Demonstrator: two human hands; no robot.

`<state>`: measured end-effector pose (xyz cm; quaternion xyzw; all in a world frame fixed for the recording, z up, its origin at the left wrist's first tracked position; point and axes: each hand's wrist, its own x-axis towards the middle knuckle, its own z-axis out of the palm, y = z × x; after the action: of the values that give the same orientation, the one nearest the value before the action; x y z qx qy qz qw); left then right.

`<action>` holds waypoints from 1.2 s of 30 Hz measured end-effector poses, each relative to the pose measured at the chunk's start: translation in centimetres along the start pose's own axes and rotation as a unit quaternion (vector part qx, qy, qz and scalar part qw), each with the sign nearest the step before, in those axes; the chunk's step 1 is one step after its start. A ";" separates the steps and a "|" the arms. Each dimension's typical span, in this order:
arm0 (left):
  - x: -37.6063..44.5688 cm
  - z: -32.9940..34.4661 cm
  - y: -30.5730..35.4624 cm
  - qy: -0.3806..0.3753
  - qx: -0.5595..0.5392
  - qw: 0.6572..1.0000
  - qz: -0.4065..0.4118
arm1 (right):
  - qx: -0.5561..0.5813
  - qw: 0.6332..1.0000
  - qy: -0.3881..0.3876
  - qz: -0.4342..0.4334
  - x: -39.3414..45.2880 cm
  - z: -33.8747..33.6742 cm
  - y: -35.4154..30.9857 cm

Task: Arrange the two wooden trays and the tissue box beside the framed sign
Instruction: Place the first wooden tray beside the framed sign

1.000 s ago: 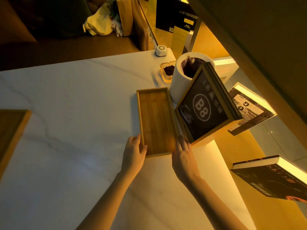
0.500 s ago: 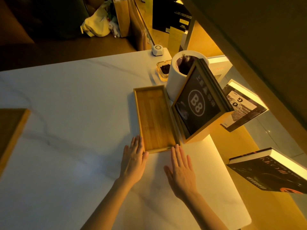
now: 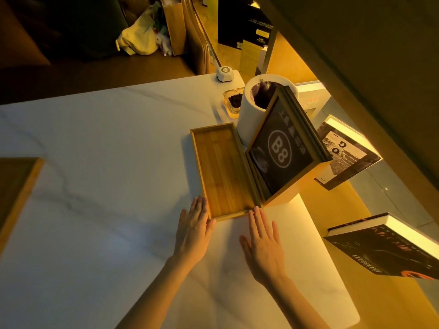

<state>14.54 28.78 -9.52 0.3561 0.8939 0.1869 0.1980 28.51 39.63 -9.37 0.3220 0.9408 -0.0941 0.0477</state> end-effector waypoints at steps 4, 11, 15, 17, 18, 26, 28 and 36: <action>-0.1 0.0 0.3 0.001 0.011 1.000 0.002 | -0.001 1.000 -0.010 -0.003 0.1 -0.1 0.4; 0.1 -0.4 0.3 -0.008 0.025 1.000 0.009 | 0.007 1.000 -0.019 -0.012 0.3 -0.8 0.3; 0.1 -0.6 0.3 -0.012 0.019 1.000 0.011 | 0.003 1.000 -0.007 -0.005 0.3 -0.8 0.1; 0.1 -0.7 0.4 -0.016 0.025 1.000 0.010 | 0.011 1.000 -0.003 -0.005 0.3 -1.0 0.1; 0.2 -0.8 0.4 -0.021 0.034 0.999 0.009 | 0.012 1.000 -0.005 -0.006 0.3 -1.1 0.1; 0.5 -1.8 0.3 -0.063 0.082 0.994 0.015 | -0.003 1.000 -0.025 -0.014 1.6 -3.1 -1.0; 0.5 -2.3 0.5 -0.071 0.096 0.993 0.020 | -0.019 0.998 -0.047 -0.025 1.7 -3.6 -1.3; -1.1 -6.8 -0.2 -0.043 0.043 0.998 0.031 | 0.052 0.994 -0.084 -0.042 2.3 -7.1 -5.1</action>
<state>11.92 26.57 -3.59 0.3997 0.8804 0.1387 0.2143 23.38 38.53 -2.05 0.2749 0.9402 -0.1710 0.1056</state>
